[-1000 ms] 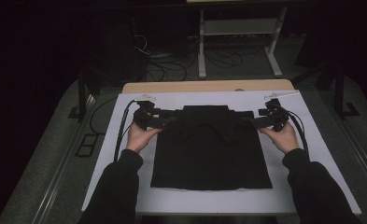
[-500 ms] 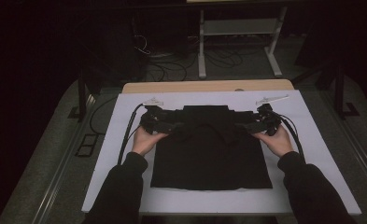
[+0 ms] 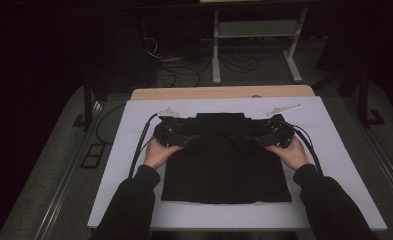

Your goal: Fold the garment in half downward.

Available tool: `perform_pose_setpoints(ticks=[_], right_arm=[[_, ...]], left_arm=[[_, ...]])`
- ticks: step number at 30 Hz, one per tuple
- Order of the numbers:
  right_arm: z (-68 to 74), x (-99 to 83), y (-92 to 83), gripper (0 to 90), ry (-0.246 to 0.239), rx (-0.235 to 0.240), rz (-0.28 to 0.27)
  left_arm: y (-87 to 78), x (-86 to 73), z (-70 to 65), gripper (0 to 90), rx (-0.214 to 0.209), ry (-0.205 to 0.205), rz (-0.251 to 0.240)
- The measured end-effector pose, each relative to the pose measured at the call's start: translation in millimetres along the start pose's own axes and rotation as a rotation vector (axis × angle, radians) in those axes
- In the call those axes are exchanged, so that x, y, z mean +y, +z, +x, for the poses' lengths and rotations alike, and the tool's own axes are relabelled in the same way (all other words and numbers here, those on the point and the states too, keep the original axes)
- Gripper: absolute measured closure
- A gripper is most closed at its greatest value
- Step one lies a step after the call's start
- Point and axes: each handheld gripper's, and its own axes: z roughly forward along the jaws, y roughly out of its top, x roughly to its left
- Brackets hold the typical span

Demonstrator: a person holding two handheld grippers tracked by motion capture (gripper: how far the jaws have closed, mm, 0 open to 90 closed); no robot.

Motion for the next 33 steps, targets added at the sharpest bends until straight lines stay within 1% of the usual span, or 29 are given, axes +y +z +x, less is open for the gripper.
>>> perform_pose_setpoints(ticks=[3,6,13,15,17,19,22,24,25,26,28,31,33], right_arm=[[2.4,0.0,2.3,0.6,-0.009,0.004,0.004],[4.3,-0.3,5.1,1.5,-0.02,0.002,0.005],[8.3,-0.7,9.5,6.0,-0.033,0.012,0.006],[9.2,-0.6,10.1,8.4,-0.039,0.014,0.007],[10.1,-0.6,10.4,10.8,-0.044,0.013,0.005],[10.8,-0.4,11.0,13.3,-0.045,0.019,0.003],[12.3,-0.1,12.6,15.2,-0.051,0.015,0.009],[13.3,0.0,13.9,19.1,-0.054,0.014,0.01],[14.1,0.0,14.6,20.3,-0.054,0.014,0.011],[14.7,0.1,15.4,21.6,-0.056,0.015,0.015],[15.9,0.2,17.4,24.6,-0.059,0.012,0.019],[17.3,0.0,20.3,25.9,-0.067,0.013,0.031],[17.8,-0.2,22.1,26.6,-0.071,0.013,0.037]], left_arm=[[1.9,-3.7,0.7,0.1,-0.007,-0.011,-0.007],[5.3,-5.5,0.5,0.1,-0.016,-0.013,0.004],[13.2,-6.9,-4.0,0.6,-0.022,0.007,0.021],[15.0,-7.3,-4.3,1.2,-0.024,0.01,0.027],[16.3,-7.5,-5.0,3.3,-0.021,0.013,0.025],[17.4,-7.4,-5.3,4.2,-0.022,0.008,0.021],[19.1,-7.6,-4.6,7.7,-0.018,0.007,0.038],[20.4,-8.4,-3.2,10.1,-0.02,0.004,0.045],[21.1,-8.8,-2.7,11.4,-0.021,-0.005,0.044],[21.6,-9.2,-1.9,12.6,-0.025,-0.006,0.047],[23.0,-9.9,-1.8,14.1,-0.022,-0.003,0.054],[25.6,-10.7,-2.3,20.1,-0.023,0.009,0.063],[26.8,-10.9,-1.9,23.0,-0.021,0.007,0.065]])
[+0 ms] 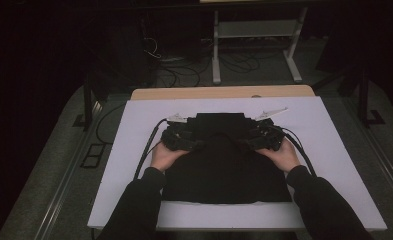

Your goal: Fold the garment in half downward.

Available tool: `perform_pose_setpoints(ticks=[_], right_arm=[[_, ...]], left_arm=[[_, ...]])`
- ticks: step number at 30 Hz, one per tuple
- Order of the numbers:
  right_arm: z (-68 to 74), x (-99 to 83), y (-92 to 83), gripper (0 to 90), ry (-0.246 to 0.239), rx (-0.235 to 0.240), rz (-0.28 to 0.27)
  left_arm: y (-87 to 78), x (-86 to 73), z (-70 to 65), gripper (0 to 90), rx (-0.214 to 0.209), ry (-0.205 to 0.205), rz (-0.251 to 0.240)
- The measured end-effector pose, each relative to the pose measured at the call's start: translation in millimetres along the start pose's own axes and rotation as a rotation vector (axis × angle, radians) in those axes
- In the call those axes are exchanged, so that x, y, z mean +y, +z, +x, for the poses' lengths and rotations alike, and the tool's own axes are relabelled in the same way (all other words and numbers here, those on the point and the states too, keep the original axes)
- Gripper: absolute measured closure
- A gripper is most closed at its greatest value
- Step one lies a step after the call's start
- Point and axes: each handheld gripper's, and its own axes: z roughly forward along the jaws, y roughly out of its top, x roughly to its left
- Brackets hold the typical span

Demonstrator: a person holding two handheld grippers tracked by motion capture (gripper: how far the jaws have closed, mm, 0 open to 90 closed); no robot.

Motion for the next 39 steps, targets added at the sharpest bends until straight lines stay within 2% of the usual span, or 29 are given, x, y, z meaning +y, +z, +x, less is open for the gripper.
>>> perform_pose_setpoints(ticks=[7,9,11,15,18,22,24,27,32,35,39], right_arm=[[1.0,0.0,1.3,34.6,-0.007,0.01,0.004],[0.9,0.1,2.0,36.0,-0.008,0.007,0.006],[1.0,0.1,2.7,36.4,-0.009,0.01,0.006],[2.1,0.9,3.9,43.2,-0.011,0.01,0.011],[3.0,1.5,4.0,46.9,-0.01,0.004,0.018],[3.1,1.6,3.6,53.8,-0.019,0.006,0.021],[3.5,1.7,3.8,58.0,-0.013,-0.008,0.024],[2.8,1.6,4.7,63.4,-0.01,-0.023,0.033],[2.4,1.5,4.1,72.3,-0.015,-0.028,0.046],[2.3,1.9,2.7,78.1,-0.019,-0.03,0.047],[2.4,2.6,0.4,79.8,-0.02,-0.023,0.037]], left_arm=[[2.3,2.1,-1.3,37.9,0.004,0.005,-0.009],[4.2,3.0,-2.2,40.5,0.001,-0.005,-0.016],[5.8,4.0,-2.9,43.8,0.002,-0.007,-0.007],[6.7,6.2,-3.9,49.9,0.001,0.002,0.003],[7.8,6.9,-4.1,52.4,-0.001,-0.014,0.007],[9.1,6.2,-4.0,54.9,0.023,-0.02,0.021],[9.7,5.6,-3.9,56.9,0.027,-0.019,0.028],[10.4,5.5,-3.9,65.2,0.047,-0.025,0.038],[9.9,4.7,-0.6,73.6,0.047,-0.013,0.072],[9.7,4.6,-0.3,79.0,0.058,-0.016,0.076],[8.0,5.0,0.5,83.7,0.056,-0.017,0.074]])
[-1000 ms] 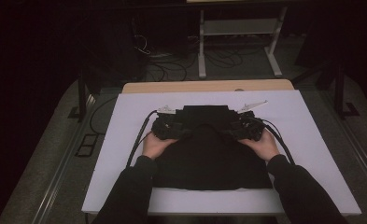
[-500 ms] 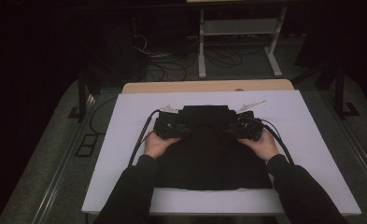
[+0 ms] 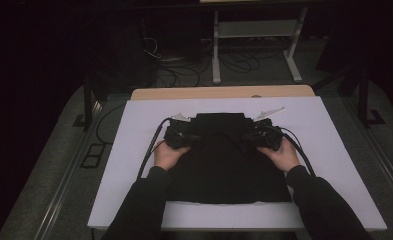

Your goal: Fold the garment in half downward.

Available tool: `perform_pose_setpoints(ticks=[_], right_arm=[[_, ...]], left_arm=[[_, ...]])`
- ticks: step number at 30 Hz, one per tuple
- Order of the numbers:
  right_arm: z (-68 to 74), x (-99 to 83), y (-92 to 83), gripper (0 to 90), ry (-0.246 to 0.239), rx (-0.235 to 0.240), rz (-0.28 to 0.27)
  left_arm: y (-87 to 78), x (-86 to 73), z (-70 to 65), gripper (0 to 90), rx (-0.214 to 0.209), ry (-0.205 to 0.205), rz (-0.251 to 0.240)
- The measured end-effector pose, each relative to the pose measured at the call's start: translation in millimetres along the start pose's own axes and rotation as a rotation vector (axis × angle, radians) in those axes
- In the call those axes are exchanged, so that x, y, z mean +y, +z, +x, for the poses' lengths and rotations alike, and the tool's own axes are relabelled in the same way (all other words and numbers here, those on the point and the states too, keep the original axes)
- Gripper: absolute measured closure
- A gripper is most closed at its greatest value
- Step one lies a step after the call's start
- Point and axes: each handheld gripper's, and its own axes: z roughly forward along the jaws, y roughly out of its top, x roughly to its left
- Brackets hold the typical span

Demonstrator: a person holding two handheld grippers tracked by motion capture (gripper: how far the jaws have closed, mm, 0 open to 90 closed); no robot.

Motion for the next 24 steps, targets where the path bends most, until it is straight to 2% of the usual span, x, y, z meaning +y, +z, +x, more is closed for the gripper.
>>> perform_pose_setpoints(ticks=[6,8,9,11,14,24], right_arm=[[-0.9,0.7,-3.9,79.8,0.002,0.007,-0.023],[-1.0,0.8,-5.4,79.9,0.002,0.005,-0.029],[-0.8,1.0,-6.1,80.0,0.006,0.006,-0.033],[-0.9,1.2,-8.0,80.1,0.004,0.007,-0.039],[-0.5,1.6,-11.6,80.0,0.007,0.014,-0.055],[-1.9,-1.9,-29.6,80.1,0.032,0.035,-0.113]], left_arm=[[-4.6,0.3,-0.8,84.3,-0.001,0.007,-0.021],[-5.9,0.2,-2.5,84.3,-0.003,-0.014,-0.05],[-8.4,0.3,-1.0,84.3,-0.007,0.003,-0.042],[-10.2,-0.1,-1.8,84.3,-0.01,-0.016,-0.07],[-15.6,-0.7,-0.5,84.3,-0.015,-0.002,-0.07],[-31.3,-3.2,-4.7,84.2,-0.036,0.005,-0.125]])
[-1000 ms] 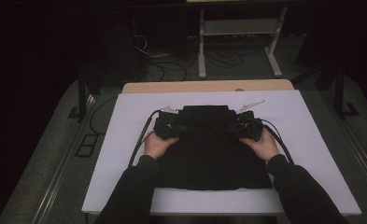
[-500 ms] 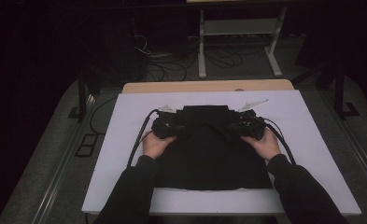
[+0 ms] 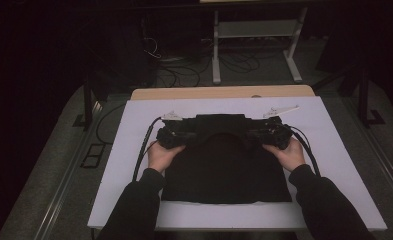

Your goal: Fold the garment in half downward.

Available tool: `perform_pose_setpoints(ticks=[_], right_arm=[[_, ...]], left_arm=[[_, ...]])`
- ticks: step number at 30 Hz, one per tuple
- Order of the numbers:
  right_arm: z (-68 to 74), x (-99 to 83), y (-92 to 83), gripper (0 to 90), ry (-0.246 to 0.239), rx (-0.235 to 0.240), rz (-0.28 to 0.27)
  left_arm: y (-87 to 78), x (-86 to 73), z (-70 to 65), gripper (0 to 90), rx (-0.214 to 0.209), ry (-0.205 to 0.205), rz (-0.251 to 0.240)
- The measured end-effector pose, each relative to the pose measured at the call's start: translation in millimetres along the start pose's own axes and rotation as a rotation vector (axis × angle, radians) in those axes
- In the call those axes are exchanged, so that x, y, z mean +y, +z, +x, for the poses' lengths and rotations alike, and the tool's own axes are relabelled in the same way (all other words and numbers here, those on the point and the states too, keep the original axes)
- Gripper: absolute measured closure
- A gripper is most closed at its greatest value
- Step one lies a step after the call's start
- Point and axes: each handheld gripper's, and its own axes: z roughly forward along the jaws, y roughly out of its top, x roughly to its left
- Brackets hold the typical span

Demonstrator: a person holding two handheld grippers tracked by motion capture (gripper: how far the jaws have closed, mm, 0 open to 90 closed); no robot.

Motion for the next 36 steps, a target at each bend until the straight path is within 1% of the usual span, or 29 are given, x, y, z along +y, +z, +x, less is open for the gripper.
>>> perform_pose_setpoints(ticks=[1,2,6,11,16,18,23,27,30,34,36], right_arm=[[-0.2,-0.5,-1.7,80.1,0.006,0.007,-0.003],[-0.4,-1.0,-2.9,80.1,0.008,0.011,-0.003],[1.2,-2.2,-6.9,80.1,0.008,0.02,-0.003],[3.1,-4.5,-10.1,80.1,0.008,0.031,-0.004],[5.0,-6.6,-13.6,80.1,0.012,0.039,0.001],[5.2,-7.4,-15.4,80.1,0.01,0.044,-0.003],[7.1,-8.9,-19.4,80.1,0.008,0.047,-0.005],[9.7,-11.1,-22.4,80.1,0.006,0.053,-0.004],[12.2,-13.5,-23.6,80.1,0.006,0.054,-0.001],[16.7,-17.1,-26.8,80.1,0.01,0.062,0.004],[19.0,-19.3,-28.6,80.1,0.006,0.064,0.004]], left_arm=[[-1.6,0.0,-0.1,84.2,-0.002,0.004,-0.003],[-2.5,-0.2,-0.5,84.2,-0.006,-0.001,-0.011],[-5.9,-0.4,-2.6,84.2,-0.019,0.004,-0.02],[-8.7,-0.4,-4.7,84.2,-0.023,0.008,-0.029],[-13.0,-2.4,-4.6,84.2,-0.029,0.002,-0.039],[-15.2,-3.4,-4.2,84.2,-0.033,-0.009,-0.05],[-18.6,-6.1,-5.6,84.3,-0.035,-0.008,-0.053],[-20.8,-6.9,-9.0,84.3,-0.046,-0.016,-0.063],[-21.7,-6.8,-12.5,84.3,-0.051,-0.005,-0.068],[-22.8,-8.6,-18.6,84.2,-0.054,0.005,-0.056],[-24.1,-10.9,-21.5,84.2,-0.055,0.008,-0.058]])
